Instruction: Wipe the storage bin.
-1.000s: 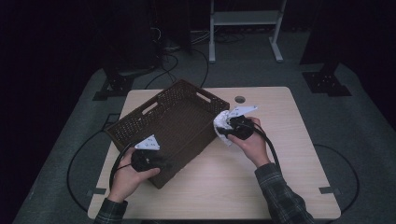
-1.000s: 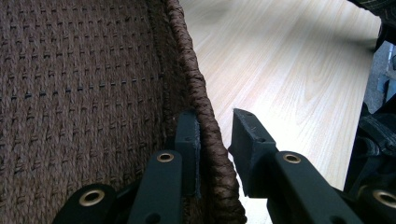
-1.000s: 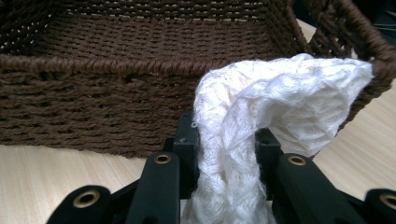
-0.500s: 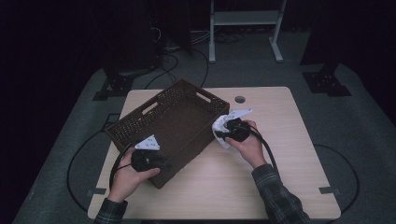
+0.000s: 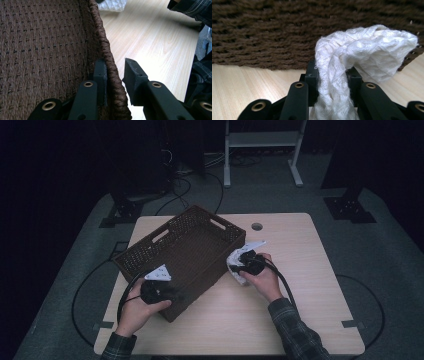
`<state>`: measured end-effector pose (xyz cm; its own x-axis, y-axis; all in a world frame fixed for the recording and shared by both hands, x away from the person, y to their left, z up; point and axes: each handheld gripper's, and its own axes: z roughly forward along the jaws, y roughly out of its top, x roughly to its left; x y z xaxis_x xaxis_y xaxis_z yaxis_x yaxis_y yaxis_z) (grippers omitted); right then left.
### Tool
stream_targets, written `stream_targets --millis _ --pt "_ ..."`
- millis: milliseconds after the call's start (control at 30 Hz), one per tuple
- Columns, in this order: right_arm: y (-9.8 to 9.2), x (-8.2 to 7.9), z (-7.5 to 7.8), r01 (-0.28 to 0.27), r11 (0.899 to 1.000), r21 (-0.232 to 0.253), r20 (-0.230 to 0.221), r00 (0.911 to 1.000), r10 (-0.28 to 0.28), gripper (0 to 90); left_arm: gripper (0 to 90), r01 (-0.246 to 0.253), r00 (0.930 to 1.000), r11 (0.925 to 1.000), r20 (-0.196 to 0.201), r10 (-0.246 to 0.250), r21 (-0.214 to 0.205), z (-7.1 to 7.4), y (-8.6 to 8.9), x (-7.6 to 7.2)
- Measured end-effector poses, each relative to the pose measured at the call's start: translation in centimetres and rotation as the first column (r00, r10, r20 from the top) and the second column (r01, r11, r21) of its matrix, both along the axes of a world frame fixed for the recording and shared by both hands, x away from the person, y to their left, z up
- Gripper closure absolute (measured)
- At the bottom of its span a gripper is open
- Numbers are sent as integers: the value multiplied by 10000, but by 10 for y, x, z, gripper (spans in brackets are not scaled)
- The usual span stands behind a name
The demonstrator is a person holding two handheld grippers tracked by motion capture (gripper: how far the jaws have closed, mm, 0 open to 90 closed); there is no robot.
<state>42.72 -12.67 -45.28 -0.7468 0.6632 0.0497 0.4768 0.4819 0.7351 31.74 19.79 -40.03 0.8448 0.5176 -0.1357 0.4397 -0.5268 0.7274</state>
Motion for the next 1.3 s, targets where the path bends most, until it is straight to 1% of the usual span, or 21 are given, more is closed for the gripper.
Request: stream_targets --millis 267,367,500,567,733,867,933,1000,1100,1300 --pt "-1 2 -16 63 9998 -207 -391 9992 -71 697 716 3 10000 10000 0 -3 8 0 0 0" --pt "-2 3 -18 67 9999 -149 -443 9990 -74 697 717 0 10000 10000 -4 0 4 0 0 0" --pt "-1 2 -18 69 9997 -213 -409 9991 -78 696 717 -5 10000 10000 -7 5 -4 0 0 0" --pt "0 1 -16 62 9996 -258 -361 9993 -72 696 717 -4 10000 10000 -12 4 -6 0 0 0" --pt "1 -4 -8 -29 9998 -179 -158 9999 26 696 717 -3 10000 10000 -26 3 -5 0 0 0" --pt "3 -9 2 -127 9999 -5 82 9999 127 697 716 -7 10000 10000 -35 7 -4 0 0 0" --pt "4 -11 6 -213 9998 -49 275 9994 214 697 717 -8 10000 10000 -34 8 -7 0 0 0" --pt "5 -13 10 -293 9995 126 340 9990 289 697 717 -9 10000 10000 -39 9 -10 0 0 0" --pt "6 -17 18 -386 9990 236 484 9981 374 697 717 -12 10000 10000 -37 12 -2 0 0 0" --pt "8 -23 30 -605 9979 248 870 9945 581 696 717 -14 10000 10000 -45 14 -17 0 0 0"
